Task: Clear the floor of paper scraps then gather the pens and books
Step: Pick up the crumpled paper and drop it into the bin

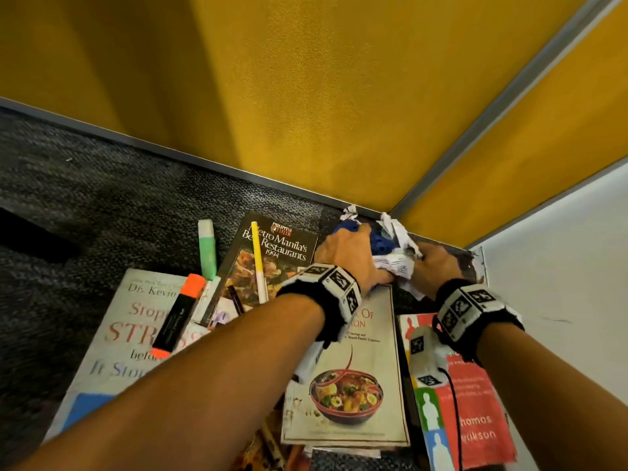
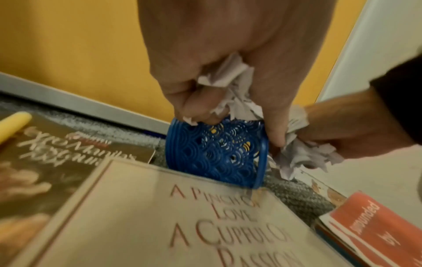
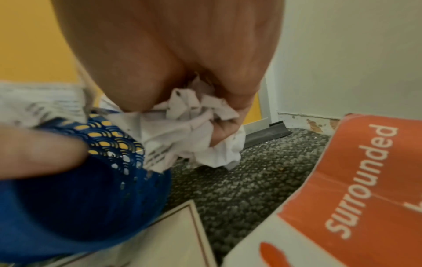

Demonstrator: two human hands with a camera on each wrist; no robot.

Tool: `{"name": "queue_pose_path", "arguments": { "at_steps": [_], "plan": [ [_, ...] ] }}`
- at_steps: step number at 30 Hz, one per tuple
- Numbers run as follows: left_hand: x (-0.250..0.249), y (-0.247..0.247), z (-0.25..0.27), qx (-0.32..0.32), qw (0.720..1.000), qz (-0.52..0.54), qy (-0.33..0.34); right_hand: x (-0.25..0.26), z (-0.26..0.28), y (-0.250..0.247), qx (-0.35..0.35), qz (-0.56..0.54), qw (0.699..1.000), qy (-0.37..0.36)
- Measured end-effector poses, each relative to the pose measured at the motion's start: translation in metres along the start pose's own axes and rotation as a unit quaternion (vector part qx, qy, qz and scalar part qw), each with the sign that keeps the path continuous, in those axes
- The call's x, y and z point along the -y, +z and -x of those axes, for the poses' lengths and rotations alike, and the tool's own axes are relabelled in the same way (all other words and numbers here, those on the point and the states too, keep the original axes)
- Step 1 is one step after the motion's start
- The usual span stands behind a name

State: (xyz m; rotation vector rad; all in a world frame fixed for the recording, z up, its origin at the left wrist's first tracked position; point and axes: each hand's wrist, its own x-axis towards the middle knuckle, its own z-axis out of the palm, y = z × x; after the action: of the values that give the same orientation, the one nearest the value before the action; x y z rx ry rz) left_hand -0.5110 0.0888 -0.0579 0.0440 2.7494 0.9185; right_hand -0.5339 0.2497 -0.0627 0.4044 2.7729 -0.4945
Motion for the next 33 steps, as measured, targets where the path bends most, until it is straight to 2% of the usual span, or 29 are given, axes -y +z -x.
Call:
{"name": "queue_pose_path", "arguments": {
  "at_steps": [2, 5, 9, 12, 15, 17, 18, 24, 26, 29, 33],
  "plan": [
    [-0.001, 0.003, 0.000, -0.010, 1.000, -0.012, -0.009, 0.004, 0.002, 0.002, 0.005, 0.012, 1.000, -0.007],
    [0.002, -0.011, -0.004, -0.053, 0.998, 0.008, -0.022, 0.009, 0.002, -0.001, -0.056, -0.029, 0.998, 0.001],
    [0.022, -0.058, -0.015, -0.127, 0.976, 0.131, -0.122, 0.020, -0.003, 0.001, -0.102, -0.018, 0.995, -0.009],
    [0.050, -0.093, -0.018, -0.189, 0.945, 0.182, -0.196, 0.038, -0.007, 0.015, -0.085, 0.029, 0.994, -0.067],
    [0.083, -0.109, -0.017, -0.214, 0.920, 0.200, -0.261, 0.057, -0.013, 0.035, 0.012, 0.120, 0.985, -0.127],
    [0.100, -0.109, -0.013, -0.194, 0.921, 0.203, -0.271, 0.065, -0.015, 0.050, 0.082, 0.202, 0.965, -0.143],
    [0.106, -0.107, -0.011, -0.179, 0.925, 0.209, -0.263, 0.069, -0.014, 0.054, 0.090, 0.217, 0.962, -0.142],
    [0.120, -0.099, -0.006, -0.077, 0.943, 0.272, -0.178, 0.070, -0.003, 0.053, 0.002, 0.198, 0.972, -0.128],
    [0.122, -0.107, -0.001, -0.068, 0.949, 0.263, -0.161, 0.065, 0.004, 0.048, -0.041, 0.145, 0.982, -0.112],
    [0.139, -0.117, 0.012, -0.036, 0.967, 0.197, -0.158, 0.055, 0.023, 0.038, -0.093, 0.053, 0.992, -0.062],
    [0.162, -0.111, 0.046, 0.061, 0.982, 0.007, -0.177, 0.040, 0.052, 0.031, -0.111, -0.003, 0.994, -0.024]
  ]
}}
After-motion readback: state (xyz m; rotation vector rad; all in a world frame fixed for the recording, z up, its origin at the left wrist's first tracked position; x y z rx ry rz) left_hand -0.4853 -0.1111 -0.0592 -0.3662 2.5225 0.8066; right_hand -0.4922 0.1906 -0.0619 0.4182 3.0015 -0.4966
